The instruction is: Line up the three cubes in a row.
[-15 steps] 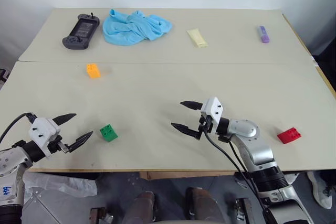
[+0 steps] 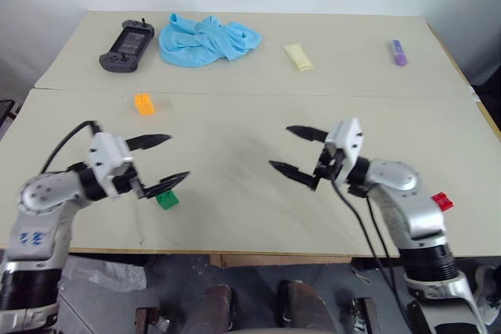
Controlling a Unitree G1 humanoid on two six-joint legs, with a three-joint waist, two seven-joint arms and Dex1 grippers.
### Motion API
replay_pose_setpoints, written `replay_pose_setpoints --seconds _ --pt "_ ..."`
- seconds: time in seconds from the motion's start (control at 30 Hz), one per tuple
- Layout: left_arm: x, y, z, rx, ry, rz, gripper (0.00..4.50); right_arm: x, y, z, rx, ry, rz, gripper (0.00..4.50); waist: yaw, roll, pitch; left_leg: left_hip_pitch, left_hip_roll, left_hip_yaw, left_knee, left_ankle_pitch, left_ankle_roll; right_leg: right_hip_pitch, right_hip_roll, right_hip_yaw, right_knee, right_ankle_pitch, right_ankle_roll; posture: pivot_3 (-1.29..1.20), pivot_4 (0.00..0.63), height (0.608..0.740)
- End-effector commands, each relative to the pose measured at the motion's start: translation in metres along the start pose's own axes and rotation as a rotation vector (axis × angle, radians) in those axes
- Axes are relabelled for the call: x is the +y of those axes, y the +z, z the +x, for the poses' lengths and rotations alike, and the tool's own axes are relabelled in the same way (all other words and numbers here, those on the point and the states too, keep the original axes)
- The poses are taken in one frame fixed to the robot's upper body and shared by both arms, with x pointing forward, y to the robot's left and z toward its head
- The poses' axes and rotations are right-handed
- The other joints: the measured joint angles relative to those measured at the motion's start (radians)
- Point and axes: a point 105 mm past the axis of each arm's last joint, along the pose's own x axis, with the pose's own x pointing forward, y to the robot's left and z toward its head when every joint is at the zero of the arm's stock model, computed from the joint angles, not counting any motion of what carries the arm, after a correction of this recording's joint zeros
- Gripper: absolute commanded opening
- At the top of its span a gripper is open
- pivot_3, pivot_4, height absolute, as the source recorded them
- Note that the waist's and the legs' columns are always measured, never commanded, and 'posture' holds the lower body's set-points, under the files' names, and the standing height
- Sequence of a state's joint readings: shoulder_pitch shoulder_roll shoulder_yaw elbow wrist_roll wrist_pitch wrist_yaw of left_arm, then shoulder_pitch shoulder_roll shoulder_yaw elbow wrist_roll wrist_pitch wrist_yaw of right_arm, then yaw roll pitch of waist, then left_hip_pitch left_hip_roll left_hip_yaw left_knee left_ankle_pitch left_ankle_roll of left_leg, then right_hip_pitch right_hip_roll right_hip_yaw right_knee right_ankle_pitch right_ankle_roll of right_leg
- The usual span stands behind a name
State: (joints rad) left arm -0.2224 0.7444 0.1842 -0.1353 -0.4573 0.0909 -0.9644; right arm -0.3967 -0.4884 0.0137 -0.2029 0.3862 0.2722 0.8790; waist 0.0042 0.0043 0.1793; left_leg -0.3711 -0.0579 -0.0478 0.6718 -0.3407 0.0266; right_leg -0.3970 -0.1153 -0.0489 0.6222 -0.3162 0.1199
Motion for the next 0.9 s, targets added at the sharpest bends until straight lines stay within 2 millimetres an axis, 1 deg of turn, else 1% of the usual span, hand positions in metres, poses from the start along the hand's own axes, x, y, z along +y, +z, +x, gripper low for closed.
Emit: replay_pose_setpoints --seconds 0.03,0.07,0.1,0.13,0.17,0.2,0.23,0.27,0.3,0.33,0.37,0.4,0.43,0.47,0.53,0.57,0.6,0.63,0.77,0.83,0.9 --pt "-0.014 0.005 0.023 0.020 -0.121 0.031 4.34 -0.017 0.018 -0.032 0.000 -0.117 -0.065 4.50 -0.002 0.000 0.000 0.000 0.000 0.000 0.000 0.000 0.000 0.000 0.000 0.000 0.000 0.000 0.000 0.00 0.150 0.740" --pt "-0.016 0.007 0.032 0.021 -0.143 0.042 4.34 -0.027 0.019 -0.054 0.031 -0.200 -0.087 4.50 -0.004 0.000 0.000 0.000 0.000 0.000 -0.002 0.000 0.000 0.000 0.000 0.000 0.000 0.000 0.000 0.00 0.150 0.740" --pt "-0.018 0.008 0.037 0.020 -0.155 0.050 4.34 -0.033 0.021 -0.069 0.053 -0.254 -0.102 4.50 -0.003 0.000 0.000 0.000 0.000 0.001 -0.003 0.000 0.000 -0.001 0.000 0.000 0.000 0.000 0.000 0.00 0.150 0.740" --pt "-0.019 0.011 0.045 -0.003 -0.145 0.012 4.34 -0.041 0.016 -0.102 0.124 -0.362 -0.110 4.50 -0.002 0.000 0.000 0.000 0.000 0.001 -0.003 0.000 0.000 -0.001 0.001 0.000 0.000 0.000 0.000 0.00 0.150 0.740" --pt "-0.020 0.012 0.050 -0.018 -0.138 -0.017 4.34 -0.045 0.015 -0.126 0.177 -0.434 -0.117 4.50 0.008 0.000 0.000 0.000 0.000 0.001 -0.004 0.000 0.000 -0.001 0.001 0.000 0.000 0.000 0.000 0.00 0.150 0.740" --pt "-0.025 0.013 0.055 -0.031 -0.160 -0.036 4.34 -0.047 0.013 -0.150 0.225 -0.516 -0.119 4.50 0.016 0.000 0.000 0.000 -0.001 0.001 -0.004 0.000 0.000 -0.001 0.001 0.000 -0.001 0.000 0.000 0.00 0.150 0.740" --pt "-0.031 0.011 0.060 -0.027 -0.182 -0.050 4.34 -0.053 0.011 -0.182 0.284 -0.643 -0.132 4.50 0.020 0.000 0.000 0.000 0.000 0.001 -0.004 -0.001 0.001 -0.001 0.001 0.000 0.000 0.000 0.000 0.00 0.150 0.740" --pt "-0.035 0.008 0.065 -0.025 -0.199 -0.054 4.34 -0.054 0.008 -0.206 0.325 -0.725 -0.133 4.50 0.022 0.000 0.000 0.000 0.000 0.002 -0.004 -0.001 0.001 -0.001 0.001 0.000 -0.001 0.000 0.000 0.00 0.150 0.740" --pt "-0.038 0.007 0.067 -0.024 -0.209 -0.058 4.34 -0.054 0.007 -0.222 0.352 -0.776 -0.135 4.50 0.023 0.000 0.000 0.000 -0.001 0.003 -0.004 -0.001 0.001 -0.001 0.001 0.000 0.000 0.000 0.000 0.00 0.150 0.740" --pt "-0.039 0.006 0.069 -0.019 -0.208 -0.067 4.34 -0.052 0.006 -0.231 0.374 -0.801 -0.135 4.50 0.023 0.000 0.000 0.000 -0.001 0.003 -0.003 -0.001 0.001 0.000 0.001 0.000 -0.001 0.000 0.000 0.00 0.150 0.740" --pt "-0.040 0.005 0.070 -0.018 -0.207 -0.073 4.34 -0.050 0.005 -0.234 0.383 -0.806 -0.133 4.50 0.018 0.000 0.000 0.000 -0.001 0.004 -0.002 0.000 0.002 0.001 0.002 0.001 -0.001 0.000 0.000 0.00 0.150 0.740" --pt "-0.041 0.005 0.072 -0.015 -0.209 -0.081 4.34 -0.049 0.004 -0.242 0.398 -0.833 -0.129 4.50 0.014 0.000 0.000 0.002 0.000 0.006 -0.002 0.000 0.002 0.001 0.002 0.001 -0.001 0.000 0.001 0.00 0.150 0.740" --pt "-0.043 0.004 0.075 -0.017 -0.215 -0.086 4.34 -0.046 -0.003 -0.261 0.431 -0.890 -0.106 4.50 0.010 0.000 0.000 0.003 0.001 0.008 -0.002 0.000 0.001 0.002 0.002 0.002 -0.001 0.001 0.002 0.00 0.150 0.740" --pt "-0.044 0.005 0.078 -0.019 -0.221 -0.087 4.34 -0.043 -0.007 -0.275 0.454 -0.931 -0.089 4.50 0.012 0.000 0.000 0.004 0.001 0.009 -0.001 0.002 0.001 0.003 0.002 0.002 -0.001 0.001 0.002 0.00 0.150 0.740" --pt "-0.050 0.005 0.084 -0.019 -0.247 -0.087 4.34 -0.029 -0.020 -0.317 0.550 -1.040 -0.047 4.50 0.018 0.000 0.000 0.005 0.001 0.007 -0.002 0.003 0.000 0.004 0.002 0.003 -0.002 0.001 0.002 0.00 0.150 0.740" --pt "-0.052 0.005 0.085 -0.017 -0.255 -0.087 4.34 -0.023 -0.025 -0.329 0.582 -1.067 -0.026 4.50 0.023 0.001 0.000 0.005 0.001 0.007 -0.002 0.004 -0.001 0.004 0.002 0.003 -0.002 0.001 0.002 0.00 0.150 0.740" --pt "-0.055 0.006 0.086 -0.016 -0.267 -0.090 4.34 -0.019 -0.029 -0.339 0.594 -1.102 0.029 4.50 0.024 0.001 0.000 0.006 0.001 0.006 -0.002 0.004 -0.001 0.004 0.001 0.003 -0.003 0.001 0.002 0.00 0.150 0.740" --pt "-0.057 0.006 0.086 -0.016 -0.274 -0.092 4.34 -0.016 -0.031 -0.344 0.594 -1.119 0.067 4.50 0.022 0.001 -0.001 0.006 0.001 0.006 -0.003 0.004 -0.001 0.004 0.001 0.004 -0.002 0.001 0.001 0.00 0.150 0.740" --pt "-0.059 0.009 0.085 -0.027 -0.261 -0.115 4.34 -0.023 -0.018 -0.346 0.556 -1.133 0.064 4.50 0.010 0.002 -0.001 0.007 0.001 0.008 -0.003 0.004 -0.001 0.004 0.000 0.007 -0.002 0.001 0.002 0.00 0.150 0.740" --pt "-0.063 0.010 0.086 -0.031 -0.266 -0.124 4.34 -0.029 -0.008 -0.335 0.535 -1.081 0.124 4.50 0.006 0.003 -0.002 0.008 0.001 0.009 -0.004 0.004 -0.001 0.004 0.000 0.008 -0.002 0.001 0.001 0.00 0.150 0.740" --pt "-0.067 0.009 0.086 -0.034 -0.273 -0.138 4.34 -0.036 0.004 -0.313 0.544 -0.988 0.215 4.50 0.005 0.006 -0.003 0.010 0.001 0.010 -0.005 0.004 -0.001 0.005 0.000 0.009 -0.002 0.001 0.001 0.00 0.150 0.740"
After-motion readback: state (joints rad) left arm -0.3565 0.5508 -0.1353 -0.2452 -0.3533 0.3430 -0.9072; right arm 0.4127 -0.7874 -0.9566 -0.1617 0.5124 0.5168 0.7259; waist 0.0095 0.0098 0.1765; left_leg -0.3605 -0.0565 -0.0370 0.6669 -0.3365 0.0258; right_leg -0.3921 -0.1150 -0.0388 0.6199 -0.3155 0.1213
